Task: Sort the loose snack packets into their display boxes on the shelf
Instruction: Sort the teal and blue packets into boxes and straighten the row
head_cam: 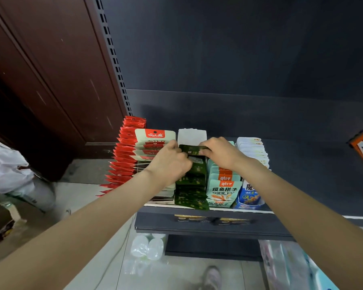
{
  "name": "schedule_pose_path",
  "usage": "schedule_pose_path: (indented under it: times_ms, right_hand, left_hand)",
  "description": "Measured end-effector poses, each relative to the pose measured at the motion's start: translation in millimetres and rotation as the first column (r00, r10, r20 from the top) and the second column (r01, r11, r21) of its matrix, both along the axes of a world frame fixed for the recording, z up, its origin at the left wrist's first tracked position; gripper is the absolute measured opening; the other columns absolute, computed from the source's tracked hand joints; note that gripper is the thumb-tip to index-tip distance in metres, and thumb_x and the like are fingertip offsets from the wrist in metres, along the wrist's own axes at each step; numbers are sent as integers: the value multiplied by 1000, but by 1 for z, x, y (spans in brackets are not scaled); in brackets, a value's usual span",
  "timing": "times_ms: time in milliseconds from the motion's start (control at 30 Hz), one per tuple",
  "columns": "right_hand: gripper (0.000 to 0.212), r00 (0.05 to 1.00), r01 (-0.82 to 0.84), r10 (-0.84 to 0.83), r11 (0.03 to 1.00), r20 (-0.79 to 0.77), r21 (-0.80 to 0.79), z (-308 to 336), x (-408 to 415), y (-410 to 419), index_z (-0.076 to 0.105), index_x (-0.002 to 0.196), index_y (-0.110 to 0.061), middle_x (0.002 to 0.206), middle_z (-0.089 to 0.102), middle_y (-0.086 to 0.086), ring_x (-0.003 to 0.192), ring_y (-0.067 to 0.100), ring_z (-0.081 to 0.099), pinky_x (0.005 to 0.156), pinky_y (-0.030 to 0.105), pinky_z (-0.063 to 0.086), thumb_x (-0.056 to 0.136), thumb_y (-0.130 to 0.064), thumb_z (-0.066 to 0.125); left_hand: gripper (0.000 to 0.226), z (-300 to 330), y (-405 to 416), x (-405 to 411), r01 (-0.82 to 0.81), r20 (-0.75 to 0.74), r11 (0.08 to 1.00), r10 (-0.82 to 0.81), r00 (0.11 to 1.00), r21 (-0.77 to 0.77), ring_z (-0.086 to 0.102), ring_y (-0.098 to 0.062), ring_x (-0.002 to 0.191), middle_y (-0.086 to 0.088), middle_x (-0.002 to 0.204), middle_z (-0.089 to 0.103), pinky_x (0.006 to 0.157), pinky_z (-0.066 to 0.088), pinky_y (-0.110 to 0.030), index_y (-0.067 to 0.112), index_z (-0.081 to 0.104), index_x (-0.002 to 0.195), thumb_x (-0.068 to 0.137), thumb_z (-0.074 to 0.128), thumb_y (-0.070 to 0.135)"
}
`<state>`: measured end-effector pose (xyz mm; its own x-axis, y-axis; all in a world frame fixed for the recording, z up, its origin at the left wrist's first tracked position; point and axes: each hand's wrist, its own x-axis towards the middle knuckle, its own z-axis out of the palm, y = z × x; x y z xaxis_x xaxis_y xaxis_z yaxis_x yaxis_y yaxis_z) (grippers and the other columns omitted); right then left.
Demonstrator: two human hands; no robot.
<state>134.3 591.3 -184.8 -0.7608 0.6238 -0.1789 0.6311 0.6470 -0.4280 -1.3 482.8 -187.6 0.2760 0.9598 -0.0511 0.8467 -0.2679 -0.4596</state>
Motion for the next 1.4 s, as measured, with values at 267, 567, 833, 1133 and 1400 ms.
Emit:
schedule_pose_path:
  times_ms: [267,567,833,1133,1400]
  right_hand:
    - [62,994,-106,105,991,-17,-86,4,10,-6,44,137,-23,138,49,-3,124,15,47,101,36,42,82,-39,68]
    - [29,998,1,6,995,-68,102,1,-4,5,52,68,-19,70,54,2,77,28,55,66,33,37,96,-25,51]
    - [39,997,66,-66,998,-48,3,12,-11,16,39,59,-24,63,42,-7,72,19,46,67,29,31,94,-24,55]
    - [16,996,-6,-4,994,-91,-106,9,-2,19,60,86,-12,80,61,2,77,21,58,65,32,43,96,-21,51]
    - [28,985,-53,48,998,-164,-22,-13,4,18,65,105,-20,92,68,0,85,18,62,76,38,51,79,-20,73]
  left_hand:
    - [22,5,9,2,-185,111,982,180,977,45,60,-22,100,0,100,67,96,33,-31,17,56,107,86,56,11]
    - [32,-3,-7,12,192,81,981,-190,979,-24,58,-24,101,-5,104,65,89,40,-34,11,62,108,86,65,34]
    - [24,-7,0,20,0,-56,994,-6,998,-110,60,-27,101,-5,101,69,101,29,-40,14,58,111,89,52,11]
    - [53,-7,12,13,-106,100,991,98,990,81,64,-27,83,-5,89,66,83,36,-33,7,15,122,83,48,-5]
    - [55,-1,16,18,-272,346,960,233,909,69,44,-22,111,-4,118,52,89,36,-32,14,37,125,78,61,-3]
